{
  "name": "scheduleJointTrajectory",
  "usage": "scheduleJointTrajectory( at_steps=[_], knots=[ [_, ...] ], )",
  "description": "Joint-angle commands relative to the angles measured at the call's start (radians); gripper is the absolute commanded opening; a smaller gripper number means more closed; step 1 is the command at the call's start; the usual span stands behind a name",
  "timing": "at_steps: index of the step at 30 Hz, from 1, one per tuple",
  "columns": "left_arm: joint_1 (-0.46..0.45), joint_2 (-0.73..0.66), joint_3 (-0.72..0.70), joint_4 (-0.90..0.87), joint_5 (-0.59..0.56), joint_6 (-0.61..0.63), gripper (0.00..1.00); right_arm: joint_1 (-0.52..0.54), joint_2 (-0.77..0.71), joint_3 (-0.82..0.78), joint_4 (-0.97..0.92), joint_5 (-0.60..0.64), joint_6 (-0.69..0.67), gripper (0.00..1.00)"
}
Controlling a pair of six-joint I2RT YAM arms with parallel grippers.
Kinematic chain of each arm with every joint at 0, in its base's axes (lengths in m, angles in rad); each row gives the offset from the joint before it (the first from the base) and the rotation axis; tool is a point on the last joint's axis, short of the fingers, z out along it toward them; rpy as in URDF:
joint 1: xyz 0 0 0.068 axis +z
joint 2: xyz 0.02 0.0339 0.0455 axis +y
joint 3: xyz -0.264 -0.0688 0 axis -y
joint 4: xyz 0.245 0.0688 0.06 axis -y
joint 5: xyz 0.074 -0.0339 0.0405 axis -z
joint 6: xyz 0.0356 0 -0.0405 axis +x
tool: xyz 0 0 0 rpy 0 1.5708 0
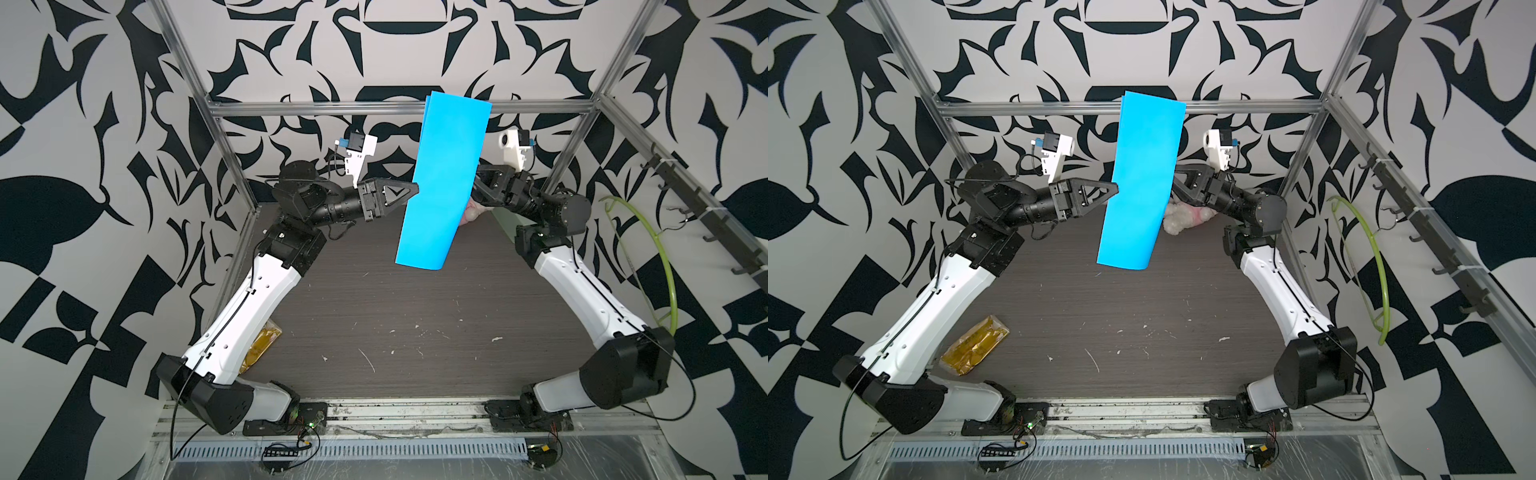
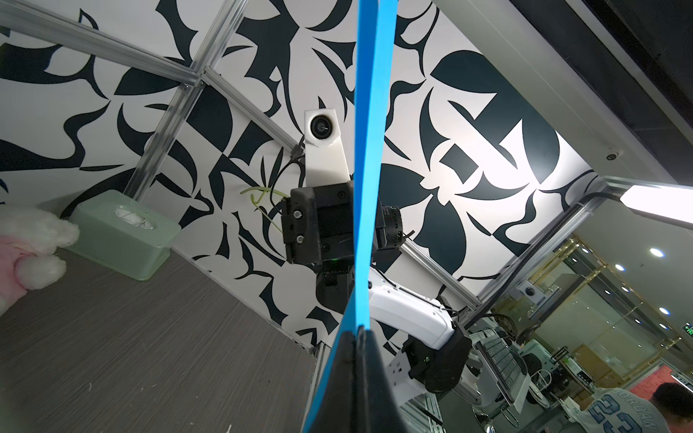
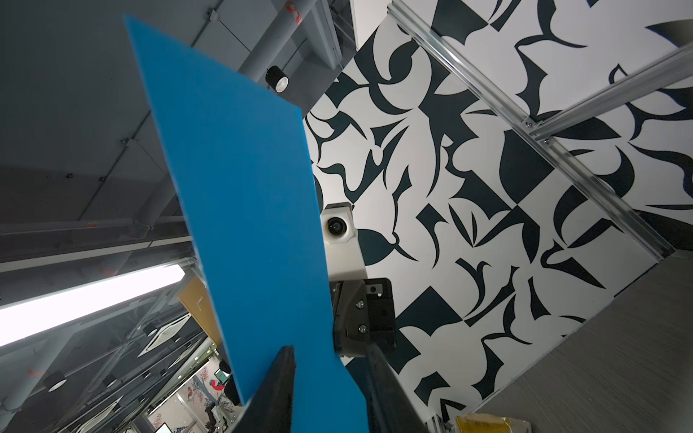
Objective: Fold the rectangular paper in half along the long edge
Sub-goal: Fold the paper.
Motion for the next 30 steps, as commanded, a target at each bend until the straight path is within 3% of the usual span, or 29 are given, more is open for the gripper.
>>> scheduleJointTrajectory(
  at_steps=[1,8,30],
  knots=[
    [0.002,0.0,0.051,0.023,-0.005,0.027,0.0,0.007,-0.043,-0.025,0.031,-0.012,-0.021,0.35],
    [0.012,-0.035,0.071,-0.024,-0.025,0.094,0.0,0.007,-0.093,-0.06,-0.093,-0.028,-0.117,0.34],
    [0.024,-0.086,0.068,-0.09,-0.065,0.157,0.0,0.007,-0.151,-0.063,-0.162,-0.078,-0.179,0.34]
  ],
)
